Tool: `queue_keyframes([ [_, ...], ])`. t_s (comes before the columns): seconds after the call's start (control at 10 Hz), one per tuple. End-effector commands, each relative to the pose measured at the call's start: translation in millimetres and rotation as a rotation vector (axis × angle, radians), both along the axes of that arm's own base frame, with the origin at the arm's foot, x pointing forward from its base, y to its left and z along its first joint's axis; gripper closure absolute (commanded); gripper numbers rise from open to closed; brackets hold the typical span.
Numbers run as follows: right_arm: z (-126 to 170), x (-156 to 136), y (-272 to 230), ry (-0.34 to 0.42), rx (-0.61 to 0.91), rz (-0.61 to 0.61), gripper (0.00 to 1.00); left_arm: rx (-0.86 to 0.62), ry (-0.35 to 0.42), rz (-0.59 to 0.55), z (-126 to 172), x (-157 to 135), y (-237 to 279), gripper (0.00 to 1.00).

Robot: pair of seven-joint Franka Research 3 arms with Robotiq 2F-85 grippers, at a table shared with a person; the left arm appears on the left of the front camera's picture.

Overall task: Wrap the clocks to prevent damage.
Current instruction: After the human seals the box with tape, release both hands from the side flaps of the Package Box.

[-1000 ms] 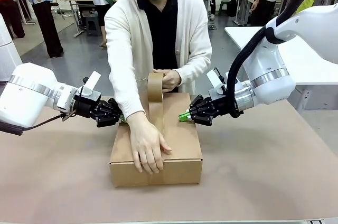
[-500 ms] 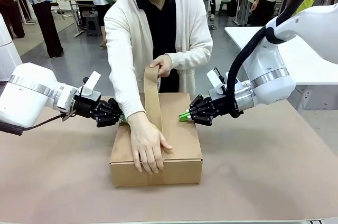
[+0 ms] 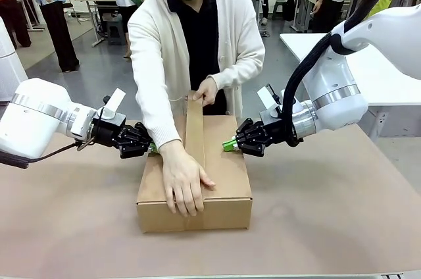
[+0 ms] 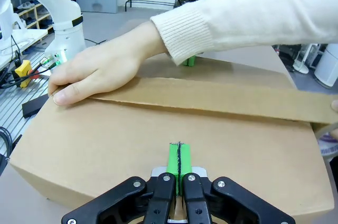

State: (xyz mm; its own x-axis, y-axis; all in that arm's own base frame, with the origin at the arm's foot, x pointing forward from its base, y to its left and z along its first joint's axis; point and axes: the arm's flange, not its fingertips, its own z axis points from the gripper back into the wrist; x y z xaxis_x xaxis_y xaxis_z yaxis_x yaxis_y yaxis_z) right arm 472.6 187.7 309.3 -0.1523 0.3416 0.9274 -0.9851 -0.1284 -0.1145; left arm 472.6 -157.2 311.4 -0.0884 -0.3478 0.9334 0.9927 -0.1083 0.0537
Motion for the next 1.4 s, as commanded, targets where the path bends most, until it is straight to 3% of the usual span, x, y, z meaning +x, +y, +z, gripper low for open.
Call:
queue_keyframes([
  [0.0, -3.3, -0.1, 0.3, 0.000, -0.011, -0.005, 0.99, 0.012, -0.008, 0.007, -2.3, 0.1, 0.4, 0.99],
  [1.3, -3.3, -0.1, 0.3, 0.000, -0.011, -0.005, 0.99, 0.012, -0.008, 0.007, -2.3, 0.1, 0.4, 0.99],
])
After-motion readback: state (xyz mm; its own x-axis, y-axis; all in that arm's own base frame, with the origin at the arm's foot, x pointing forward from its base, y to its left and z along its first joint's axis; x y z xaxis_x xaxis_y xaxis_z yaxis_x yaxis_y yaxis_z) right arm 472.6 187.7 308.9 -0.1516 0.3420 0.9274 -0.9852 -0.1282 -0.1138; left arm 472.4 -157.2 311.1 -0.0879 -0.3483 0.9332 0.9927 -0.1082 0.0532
